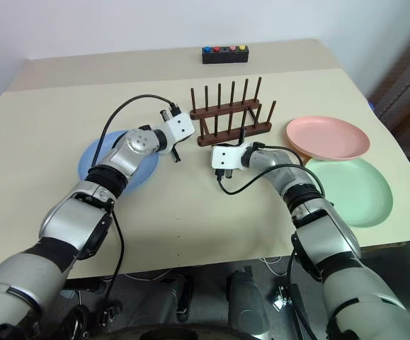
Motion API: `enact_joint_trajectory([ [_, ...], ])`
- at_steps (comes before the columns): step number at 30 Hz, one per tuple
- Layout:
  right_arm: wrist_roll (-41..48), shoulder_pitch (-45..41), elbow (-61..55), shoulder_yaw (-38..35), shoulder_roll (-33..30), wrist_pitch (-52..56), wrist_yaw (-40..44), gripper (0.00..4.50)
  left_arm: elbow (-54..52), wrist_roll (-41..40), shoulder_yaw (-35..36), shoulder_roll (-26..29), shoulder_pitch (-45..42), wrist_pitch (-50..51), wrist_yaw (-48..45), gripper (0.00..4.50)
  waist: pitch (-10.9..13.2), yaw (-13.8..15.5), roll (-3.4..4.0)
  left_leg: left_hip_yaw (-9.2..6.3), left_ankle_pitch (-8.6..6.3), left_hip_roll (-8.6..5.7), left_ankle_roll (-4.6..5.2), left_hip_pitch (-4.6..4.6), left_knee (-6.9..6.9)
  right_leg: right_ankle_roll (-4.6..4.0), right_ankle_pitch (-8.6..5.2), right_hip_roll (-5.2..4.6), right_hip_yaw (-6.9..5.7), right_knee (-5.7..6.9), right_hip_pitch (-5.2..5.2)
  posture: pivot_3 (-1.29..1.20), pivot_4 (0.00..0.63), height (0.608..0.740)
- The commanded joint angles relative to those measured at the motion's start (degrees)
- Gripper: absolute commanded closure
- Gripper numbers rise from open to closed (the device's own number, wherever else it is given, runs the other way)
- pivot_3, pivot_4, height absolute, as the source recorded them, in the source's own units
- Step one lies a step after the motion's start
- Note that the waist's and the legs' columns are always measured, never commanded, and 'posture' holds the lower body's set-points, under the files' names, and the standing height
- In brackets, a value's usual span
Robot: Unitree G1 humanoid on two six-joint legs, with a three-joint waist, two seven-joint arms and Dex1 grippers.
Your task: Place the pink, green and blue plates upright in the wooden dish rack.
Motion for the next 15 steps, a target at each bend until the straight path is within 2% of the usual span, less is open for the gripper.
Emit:
enact_joint_trajectory([
  [1,-3.1,-2.6,0.6,1.4,1.5,1.5,-5.6,4.48,-7.3,-4.5,4.6,1.8,0.1,2.7,-2.9,4.50,0.0,0.0,0.00,0.00,0.01,0.00,-0.02,0.00,0.00,0.00,0.00,0.00,0.00,0.03,-0.02,0.00,0.150,0.740],
  [6,-5.8,-4.6,3.1,2.9,3.4,3.0,-10.8,4.48,-14.4,-9.3,9.4,4.6,0.8,6.6,-5.1,4.50,0.0,-0.3,0.00,0.02,0.06,0.01,-0.11,0.00,-0.01,0.00,0.00,0.00,0.02,0.31,-0.16,0.00,0.150,0.740],
  [11,-5.8,-6.8,6.2,2.1,4.9,5.0,-15.3,4.48,-19.7,-13.0,11.8,4.8,3.3,10.0,-7.0,4.50,0.0,-0.4,0.01,-0.04,0.12,0.02,-0.21,0.00,-0.02,-0.01,-0.01,0.01,0.02,0.45,-0.23,0.00,0.150,0.740],
  [14,-5.3,-6.8,6.5,2.3,4.6,3.5,-14.5,4.48,-22.5,-14.9,12.2,4.3,5.1,12.1,-7.9,4.50,0.0,-0.4,0.01,-0.04,0.12,0.01,-0.21,0.00,-0.02,-0.01,0.00,0.01,0.02,0.44,-0.23,0.00,0.150,0.740],
  [15,-2.8,-6.2,5.7,1.0,4.6,1.9,-11.9,4.48,-23.6,-16.4,13.0,3.9,5.8,13.5,-8.3,4.50,0.0,-0.4,0.01,-0.04,0.12,0.01,-0.20,0.00,-0.02,-0.01,-0.01,0.01,0.02,0.44,-0.23,0.00,0.150,0.740],
])
